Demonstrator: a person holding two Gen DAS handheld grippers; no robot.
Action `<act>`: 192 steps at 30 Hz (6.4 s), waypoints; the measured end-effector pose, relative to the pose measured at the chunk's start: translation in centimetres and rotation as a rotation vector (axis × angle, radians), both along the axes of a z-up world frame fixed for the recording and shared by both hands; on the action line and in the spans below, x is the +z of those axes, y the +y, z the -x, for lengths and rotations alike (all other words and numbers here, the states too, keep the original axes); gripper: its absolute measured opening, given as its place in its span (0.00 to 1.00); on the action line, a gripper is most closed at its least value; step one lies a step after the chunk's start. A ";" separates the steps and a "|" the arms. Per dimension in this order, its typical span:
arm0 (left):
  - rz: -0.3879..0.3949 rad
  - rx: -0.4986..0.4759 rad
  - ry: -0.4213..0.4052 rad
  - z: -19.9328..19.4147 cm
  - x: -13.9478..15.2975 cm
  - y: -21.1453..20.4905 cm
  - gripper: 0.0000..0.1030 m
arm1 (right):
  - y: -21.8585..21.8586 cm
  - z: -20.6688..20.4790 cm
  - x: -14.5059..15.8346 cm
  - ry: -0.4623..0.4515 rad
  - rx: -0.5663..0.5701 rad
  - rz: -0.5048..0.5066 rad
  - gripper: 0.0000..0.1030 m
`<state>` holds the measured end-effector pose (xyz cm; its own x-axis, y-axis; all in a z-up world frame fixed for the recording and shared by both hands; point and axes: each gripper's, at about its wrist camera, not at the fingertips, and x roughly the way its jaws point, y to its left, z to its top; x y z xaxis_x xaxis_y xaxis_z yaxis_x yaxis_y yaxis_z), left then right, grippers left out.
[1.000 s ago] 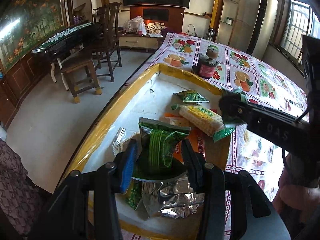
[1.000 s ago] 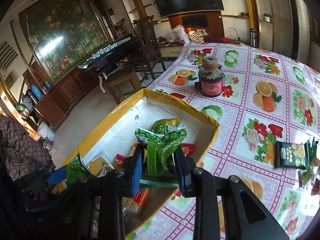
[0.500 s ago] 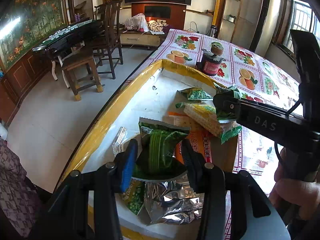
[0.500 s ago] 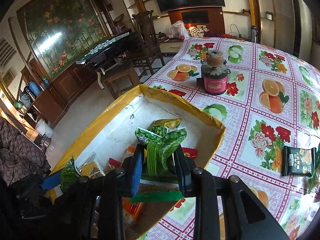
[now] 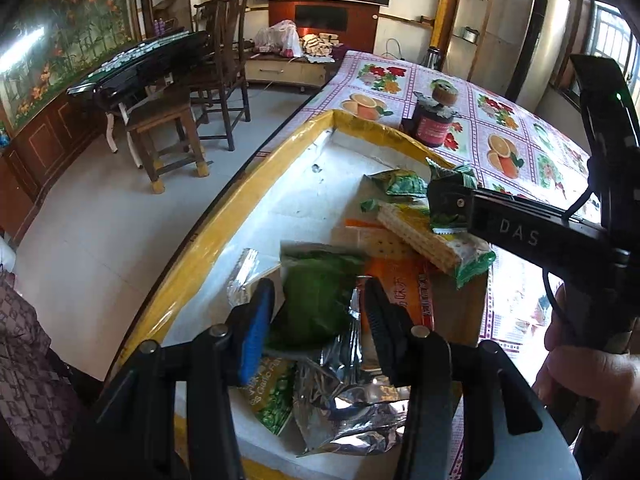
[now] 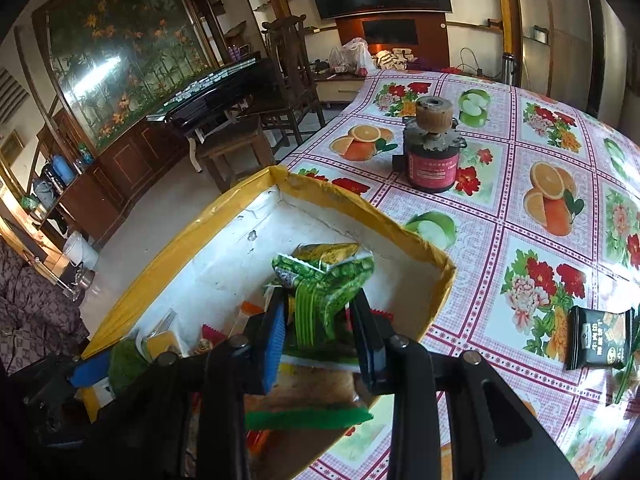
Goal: Organize snacks
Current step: 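Open both tools to drop the green-wrapped snack into the tray, then withdraw both tools from the tray back over the remaining snacks, then grasp the clear cracker packet with the left tool while the right tool grasps the red-brown candy, then carry the cracker packet and red-brown candy with both tools over the white tray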
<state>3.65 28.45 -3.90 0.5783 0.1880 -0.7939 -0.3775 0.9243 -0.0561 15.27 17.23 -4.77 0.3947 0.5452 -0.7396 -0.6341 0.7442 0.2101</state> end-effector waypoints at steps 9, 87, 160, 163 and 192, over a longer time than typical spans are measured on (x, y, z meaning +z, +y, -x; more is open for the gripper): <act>-0.017 0.013 -0.015 0.6 1.1 -0.3 0.79 | -1.1 -0.1 0.6 0.044 0.004 -0.040 0.43; 0.015 -0.744 0.146 -19.3 -3.7 -32.4 0.50 | -38.4 -9.8 -1.7 -0.046 -0.496 0.115 0.52; -0.011 -0.318 -0.053 2.0 4.1 -14.5 0.41 | -20.9 8.7 2.1 0.036 -0.130 -0.140 0.33; -0.013 -0.298 -0.058 2.4 4.2 -13.4 0.41 | -19.8 8.8 2.2 0.036 -0.117 -0.138 0.33; 0.031 -0.093 -0.058 2.7 2.7 -1.9 0.41 | -5.1 5.2 2.5 0.027 0.061 -0.096 0.33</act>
